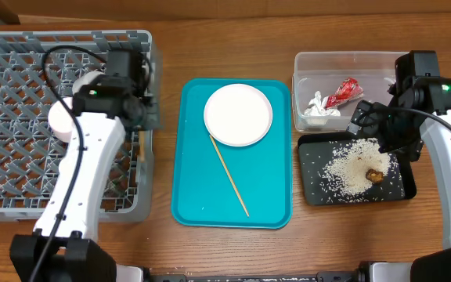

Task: Sort waste into correct bins and load items into the dishwasher
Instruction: 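Grasp one chopstick and place it in the dish rack, then grasp the second chopstick and place it in the dish rack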

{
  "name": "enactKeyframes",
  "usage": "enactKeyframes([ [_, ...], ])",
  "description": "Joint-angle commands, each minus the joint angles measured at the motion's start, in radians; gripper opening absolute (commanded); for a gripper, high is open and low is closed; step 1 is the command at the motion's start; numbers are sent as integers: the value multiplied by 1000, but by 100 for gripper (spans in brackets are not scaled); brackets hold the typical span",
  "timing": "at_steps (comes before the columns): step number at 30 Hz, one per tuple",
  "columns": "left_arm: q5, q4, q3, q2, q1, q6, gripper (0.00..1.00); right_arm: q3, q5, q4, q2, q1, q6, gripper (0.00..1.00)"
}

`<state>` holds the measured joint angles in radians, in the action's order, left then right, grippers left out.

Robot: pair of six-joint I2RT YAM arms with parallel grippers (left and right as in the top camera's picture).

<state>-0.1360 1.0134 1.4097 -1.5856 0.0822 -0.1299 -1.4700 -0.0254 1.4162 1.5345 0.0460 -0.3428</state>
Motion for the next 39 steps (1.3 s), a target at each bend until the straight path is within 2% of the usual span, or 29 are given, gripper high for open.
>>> enactKeyframes([
  [1,-20,-23,-1,-42,-54,116,6,-24,5,1,-29,2,2,100],
  [3,-16,-27,-1,-63,-69,116,13,-24,5,1,-29,2,2,100],
  [4,-10,-26,0,-71,-72,116,22,-24,5,1,-29,2,2,100],
  [6,24,-26,0,-75,-72,116,47,-24,5,1,-29,2,2,100],
  [7,54,-25,1,-74,-70,116,55,-24,5,1,-29,2,2,100],
  [11,199,-20,12,-57,-43,92,63,-24,5,1,-29,2,2,100],
  [14,314,-10,12,-48,8,3,64,-24,5,3,-29,2,2,100],
  [17,341,15,-2,-56,110,-120,69,-24,5,3,-29,2,2,100],
  [21,328,-28,-66,-92,263,-241,69,-24,5,3,-29,2,2,100],
  [24,254,-82,-132,-144,377,-347,70,-24,6,3,-29,2,2,100],
  [31,180,-101,-153,-300,489,-384,68,-24,6,3,-29,2,2,100],
  [35,181,-94,-153,-362,500,-391,57,-24,6,3,-29,2,2,100],
  [37,181,-87,-153,-385,500,-391,48,-24,6,3,-29,2,2,100],
  [39,180,-72,-153,-389,499,-391,30,-24,6,4,-29,2,2,100],
])
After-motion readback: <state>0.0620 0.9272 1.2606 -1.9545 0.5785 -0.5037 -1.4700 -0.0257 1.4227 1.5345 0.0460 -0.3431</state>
